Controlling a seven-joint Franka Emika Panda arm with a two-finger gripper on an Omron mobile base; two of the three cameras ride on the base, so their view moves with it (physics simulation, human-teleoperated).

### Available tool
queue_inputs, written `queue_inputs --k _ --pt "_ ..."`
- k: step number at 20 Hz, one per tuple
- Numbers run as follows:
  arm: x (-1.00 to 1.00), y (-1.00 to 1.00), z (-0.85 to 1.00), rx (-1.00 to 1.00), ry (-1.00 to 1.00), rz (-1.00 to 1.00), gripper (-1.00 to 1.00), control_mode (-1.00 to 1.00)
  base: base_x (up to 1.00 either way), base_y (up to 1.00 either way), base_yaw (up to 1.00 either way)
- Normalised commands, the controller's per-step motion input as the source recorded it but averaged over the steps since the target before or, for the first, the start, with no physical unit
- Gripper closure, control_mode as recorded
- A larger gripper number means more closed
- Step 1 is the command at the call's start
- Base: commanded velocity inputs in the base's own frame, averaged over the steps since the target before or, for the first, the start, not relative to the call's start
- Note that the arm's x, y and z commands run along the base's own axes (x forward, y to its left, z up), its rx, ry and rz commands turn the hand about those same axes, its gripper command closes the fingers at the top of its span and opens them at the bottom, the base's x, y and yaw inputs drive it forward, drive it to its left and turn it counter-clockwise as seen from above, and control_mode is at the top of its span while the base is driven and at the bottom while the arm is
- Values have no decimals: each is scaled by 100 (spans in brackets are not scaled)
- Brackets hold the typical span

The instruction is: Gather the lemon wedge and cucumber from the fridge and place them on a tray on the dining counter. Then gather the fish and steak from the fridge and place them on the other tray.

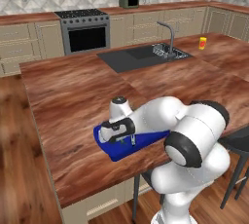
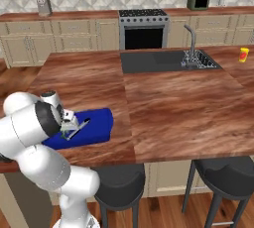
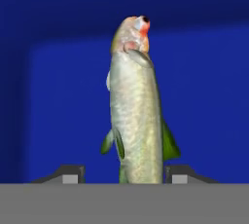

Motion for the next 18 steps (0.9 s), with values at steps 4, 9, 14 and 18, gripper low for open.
queue_inputs --k 4,9,14,18 --pt "-3 0 48 0 0 -1 -100 -100 0 0 0" --pt "-11 -8 60 1 0 -5 -100 -100 0 0 0" --pt "-43 -42 60 3 1 -13 -100 -100 0 0 0" --pt "-79 -62 40 5 0 -15 -100 -100 0 0 0"
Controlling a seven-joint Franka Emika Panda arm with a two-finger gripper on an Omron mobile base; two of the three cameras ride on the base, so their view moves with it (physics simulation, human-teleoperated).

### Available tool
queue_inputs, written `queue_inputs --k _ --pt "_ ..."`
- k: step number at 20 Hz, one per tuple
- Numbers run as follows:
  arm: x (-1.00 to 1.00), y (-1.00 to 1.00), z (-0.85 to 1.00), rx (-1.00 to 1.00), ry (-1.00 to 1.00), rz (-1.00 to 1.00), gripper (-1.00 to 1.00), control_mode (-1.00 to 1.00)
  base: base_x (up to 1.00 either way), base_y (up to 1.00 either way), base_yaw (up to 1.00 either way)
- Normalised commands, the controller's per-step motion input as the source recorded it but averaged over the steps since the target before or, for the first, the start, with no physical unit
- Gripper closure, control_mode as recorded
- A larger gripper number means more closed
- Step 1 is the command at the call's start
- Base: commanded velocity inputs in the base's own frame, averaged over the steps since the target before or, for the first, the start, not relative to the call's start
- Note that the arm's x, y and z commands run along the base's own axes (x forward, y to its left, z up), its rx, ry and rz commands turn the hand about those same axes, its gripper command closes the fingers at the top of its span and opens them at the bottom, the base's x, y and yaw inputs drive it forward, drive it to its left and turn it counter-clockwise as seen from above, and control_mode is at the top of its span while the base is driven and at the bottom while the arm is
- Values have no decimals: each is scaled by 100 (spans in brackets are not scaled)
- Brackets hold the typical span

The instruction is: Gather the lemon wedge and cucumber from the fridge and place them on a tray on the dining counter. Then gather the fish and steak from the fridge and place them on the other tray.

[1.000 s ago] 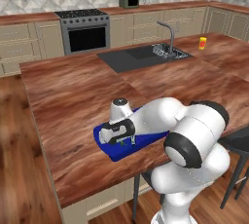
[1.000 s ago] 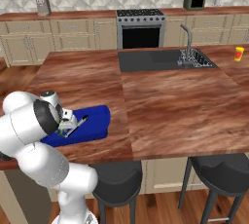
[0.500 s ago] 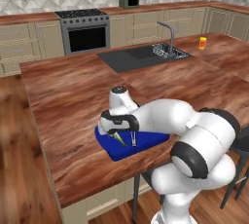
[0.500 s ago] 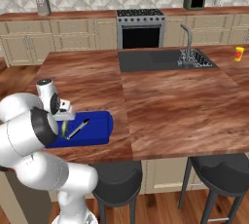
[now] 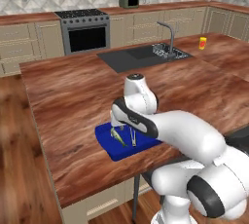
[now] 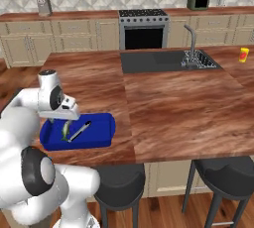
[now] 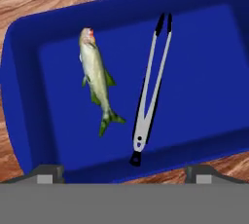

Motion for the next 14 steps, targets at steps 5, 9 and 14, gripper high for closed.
queue_inputs --k 5,9,14 --pt "-100 -56 38 8 -3 -15 -100 -100 0 0 0" --pt "-100 -38 56 5 -6 -13 -100 -100 0 0 0" --pt "-93 -31 64 0 -17 -2 -100 -100 0 0 0"
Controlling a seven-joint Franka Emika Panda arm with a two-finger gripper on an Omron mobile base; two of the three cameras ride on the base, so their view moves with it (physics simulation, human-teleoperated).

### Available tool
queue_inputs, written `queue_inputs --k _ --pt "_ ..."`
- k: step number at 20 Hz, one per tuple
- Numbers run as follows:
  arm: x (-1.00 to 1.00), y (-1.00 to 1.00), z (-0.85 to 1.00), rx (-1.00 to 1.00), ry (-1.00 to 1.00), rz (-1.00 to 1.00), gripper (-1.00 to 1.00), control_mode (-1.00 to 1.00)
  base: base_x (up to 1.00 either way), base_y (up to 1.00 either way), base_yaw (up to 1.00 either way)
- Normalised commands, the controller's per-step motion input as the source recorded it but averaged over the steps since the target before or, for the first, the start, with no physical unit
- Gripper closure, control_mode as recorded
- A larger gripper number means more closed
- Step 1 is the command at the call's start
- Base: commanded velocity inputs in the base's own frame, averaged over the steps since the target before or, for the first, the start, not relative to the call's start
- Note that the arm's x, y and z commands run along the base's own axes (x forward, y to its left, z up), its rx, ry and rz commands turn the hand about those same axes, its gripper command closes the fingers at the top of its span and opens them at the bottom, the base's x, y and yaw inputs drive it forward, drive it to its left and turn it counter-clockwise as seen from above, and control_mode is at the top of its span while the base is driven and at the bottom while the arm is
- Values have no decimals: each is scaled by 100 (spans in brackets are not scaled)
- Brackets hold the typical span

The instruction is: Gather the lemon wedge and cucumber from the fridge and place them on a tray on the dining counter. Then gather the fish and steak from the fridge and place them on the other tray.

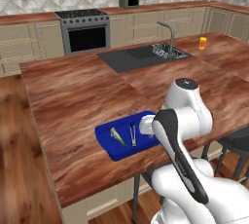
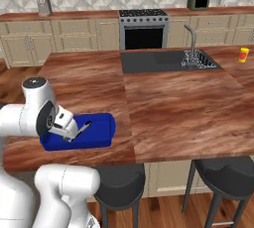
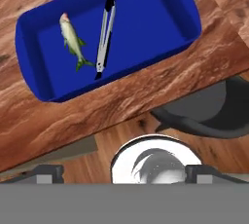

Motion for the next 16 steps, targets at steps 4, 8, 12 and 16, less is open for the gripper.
queue_inputs --k 4,8,12,16 --pt "-86 -22 72 0 -21 0 -100 -100 0 0 0" --pt "-30 -2 9 0 -3 0 -100 -100 0 0 0" --pt "-14 0 0 0 -3 -1 -100 -100 0 0 0" --pt "0 0 0 0 0 0 -100 100 -97 -32 -17"
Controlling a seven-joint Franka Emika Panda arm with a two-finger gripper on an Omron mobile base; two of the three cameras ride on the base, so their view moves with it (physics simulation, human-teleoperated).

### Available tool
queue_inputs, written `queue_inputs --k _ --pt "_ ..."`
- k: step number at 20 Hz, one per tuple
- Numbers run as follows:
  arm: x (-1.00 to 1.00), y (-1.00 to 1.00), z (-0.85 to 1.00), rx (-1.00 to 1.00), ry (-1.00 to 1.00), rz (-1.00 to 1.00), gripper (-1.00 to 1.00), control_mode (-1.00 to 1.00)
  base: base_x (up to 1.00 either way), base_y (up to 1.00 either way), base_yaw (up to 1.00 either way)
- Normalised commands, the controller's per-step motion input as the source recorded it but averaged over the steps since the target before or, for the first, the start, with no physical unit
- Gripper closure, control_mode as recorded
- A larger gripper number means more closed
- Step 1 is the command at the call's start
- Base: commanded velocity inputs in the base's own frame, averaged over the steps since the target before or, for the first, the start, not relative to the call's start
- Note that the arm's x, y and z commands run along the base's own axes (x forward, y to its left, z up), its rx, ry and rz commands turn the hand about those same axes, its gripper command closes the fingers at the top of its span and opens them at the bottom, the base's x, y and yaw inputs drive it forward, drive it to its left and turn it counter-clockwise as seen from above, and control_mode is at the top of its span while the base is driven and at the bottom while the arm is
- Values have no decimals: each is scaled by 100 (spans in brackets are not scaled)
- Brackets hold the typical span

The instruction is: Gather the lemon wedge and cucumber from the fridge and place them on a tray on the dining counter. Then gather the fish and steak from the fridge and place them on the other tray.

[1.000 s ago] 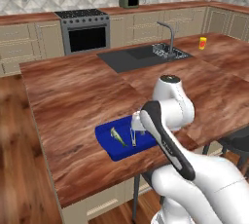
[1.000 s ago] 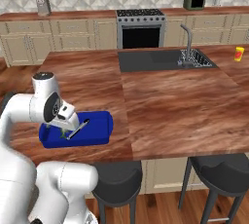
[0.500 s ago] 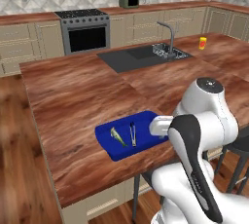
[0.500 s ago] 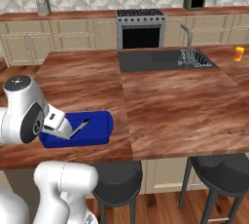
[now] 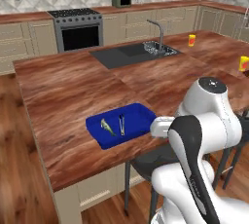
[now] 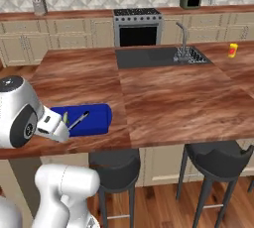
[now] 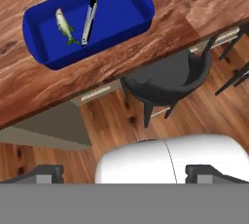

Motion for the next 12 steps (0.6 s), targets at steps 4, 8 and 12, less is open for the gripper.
queue_inputs --k 4,8,12 --pt "0 0 0 0 0 0 -100 100 -82 -67 -22" --pt "0 0 0 0 0 0 -100 100 -6 -97 -26" --pt "0 0 0 0 0 0 -100 100 5 -100 -23"
